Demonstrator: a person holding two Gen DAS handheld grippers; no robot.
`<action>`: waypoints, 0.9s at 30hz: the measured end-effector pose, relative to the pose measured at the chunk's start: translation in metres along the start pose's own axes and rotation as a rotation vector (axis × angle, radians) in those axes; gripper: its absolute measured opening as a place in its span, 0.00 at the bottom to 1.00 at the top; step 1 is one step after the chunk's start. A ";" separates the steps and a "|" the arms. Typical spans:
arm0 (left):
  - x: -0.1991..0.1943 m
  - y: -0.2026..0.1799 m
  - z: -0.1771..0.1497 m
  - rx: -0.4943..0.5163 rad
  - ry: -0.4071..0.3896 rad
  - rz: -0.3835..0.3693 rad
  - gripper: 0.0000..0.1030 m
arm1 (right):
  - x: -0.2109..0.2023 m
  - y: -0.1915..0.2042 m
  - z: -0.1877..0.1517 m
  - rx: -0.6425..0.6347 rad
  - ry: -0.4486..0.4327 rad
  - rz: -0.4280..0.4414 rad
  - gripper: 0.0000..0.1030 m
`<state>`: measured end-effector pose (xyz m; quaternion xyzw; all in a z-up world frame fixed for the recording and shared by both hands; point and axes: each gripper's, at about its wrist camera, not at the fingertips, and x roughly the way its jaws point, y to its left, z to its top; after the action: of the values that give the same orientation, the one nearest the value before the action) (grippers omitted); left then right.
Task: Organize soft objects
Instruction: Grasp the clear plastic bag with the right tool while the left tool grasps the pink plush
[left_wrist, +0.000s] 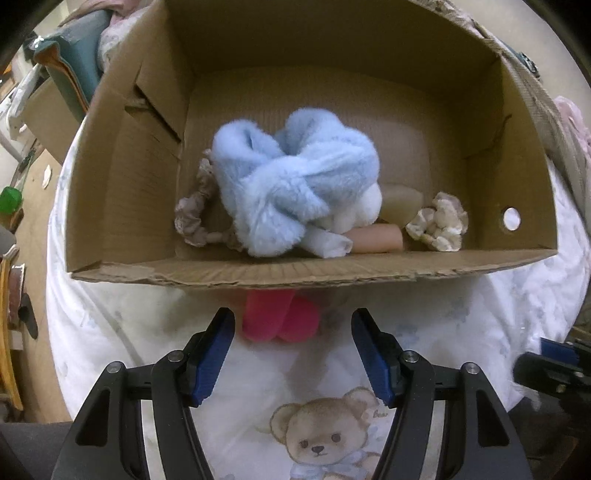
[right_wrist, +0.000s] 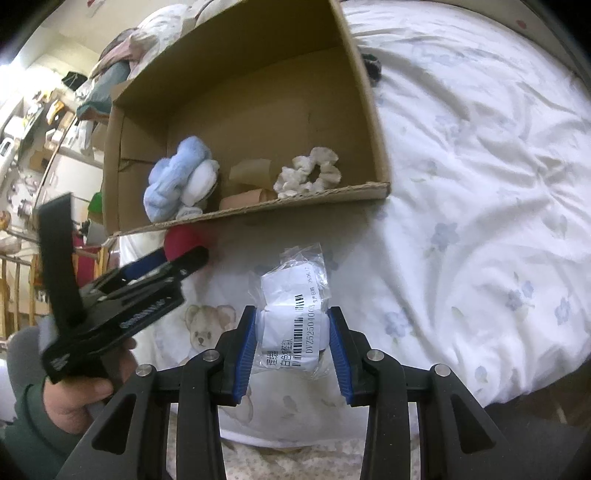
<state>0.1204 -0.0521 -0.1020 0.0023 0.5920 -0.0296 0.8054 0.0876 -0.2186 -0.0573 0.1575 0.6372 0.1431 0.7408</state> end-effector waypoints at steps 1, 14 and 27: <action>0.002 0.000 0.000 -0.003 0.002 0.013 0.56 | 0.000 0.001 0.000 0.000 -0.004 0.004 0.38; 0.004 0.013 0.003 -0.067 0.050 0.006 0.39 | -0.012 -0.009 0.001 -0.027 -0.006 0.010 0.38; -0.016 0.028 -0.020 -0.087 0.036 0.026 0.39 | -0.007 0.007 0.001 -0.045 -0.013 0.003 0.38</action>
<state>0.0983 -0.0228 -0.0934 -0.0245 0.6071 0.0066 0.7943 0.0879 -0.2154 -0.0476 0.1426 0.6287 0.1574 0.7481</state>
